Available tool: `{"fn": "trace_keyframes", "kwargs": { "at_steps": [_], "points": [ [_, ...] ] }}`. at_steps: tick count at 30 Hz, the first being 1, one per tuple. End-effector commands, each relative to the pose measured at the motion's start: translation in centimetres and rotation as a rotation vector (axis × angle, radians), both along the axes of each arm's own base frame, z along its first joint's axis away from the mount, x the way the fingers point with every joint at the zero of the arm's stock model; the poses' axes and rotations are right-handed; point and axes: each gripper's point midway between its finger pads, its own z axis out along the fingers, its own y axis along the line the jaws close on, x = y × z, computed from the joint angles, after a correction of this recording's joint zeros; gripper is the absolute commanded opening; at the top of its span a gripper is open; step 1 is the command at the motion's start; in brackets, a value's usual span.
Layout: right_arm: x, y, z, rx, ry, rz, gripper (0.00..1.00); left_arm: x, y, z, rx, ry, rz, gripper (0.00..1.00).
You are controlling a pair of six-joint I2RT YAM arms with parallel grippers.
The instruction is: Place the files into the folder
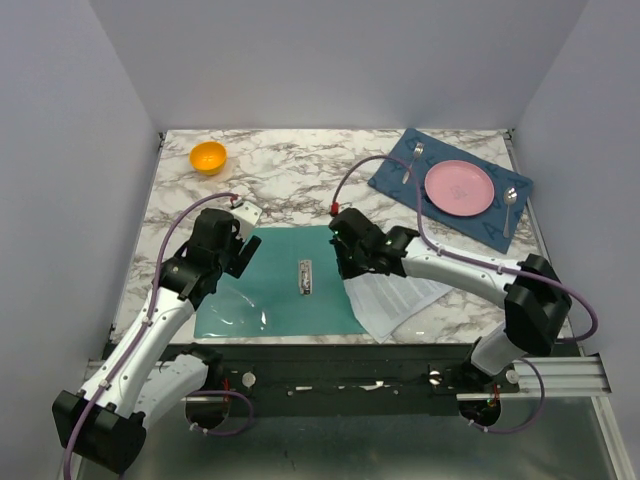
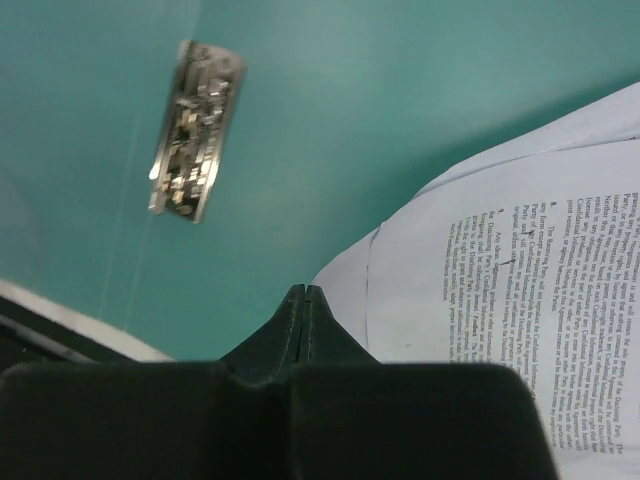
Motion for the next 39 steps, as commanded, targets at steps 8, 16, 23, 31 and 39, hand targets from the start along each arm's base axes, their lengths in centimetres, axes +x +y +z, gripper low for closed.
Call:
{"fn": "trace_keyframes", "kwargs": {
  "at_steps": [8, 16, 23, 31, 39],
  "points": [
    [-6.9, 7.2, -2.8, -0.023, 0.024, 0.42, 0.2, -0.2, 0.8, 0.8, 0.024, -0.005, 0.027, 0.91],
    [-3.9, 2.6, -0.4, -0.032, -0.073, 0.134, 0.86, 0.1, 0.8, 0.7, 0.033, -0.004, 0.031, 0.92],
    [-0.4, -12.6, -1.8, -0.035, -0.048, -0.532, 0.8, 0.2, 1.0, 0.6, 0.046, -0.002, 0.028, 0.91],
    [-0.7, -20.2, -5.5, -0.102, 0.091, -0.795, 0.79, 0.5, 0.5, 0.4, 0.029, 0.01, 0.025, 0.91],
    [-0.6, -20.0, -7.2, -0.067, 0.141, -0.815, 0.77, 0.5, 0.5, 0.7, 0.032, 0.011, 0.021, 0.92]
  ]
}}
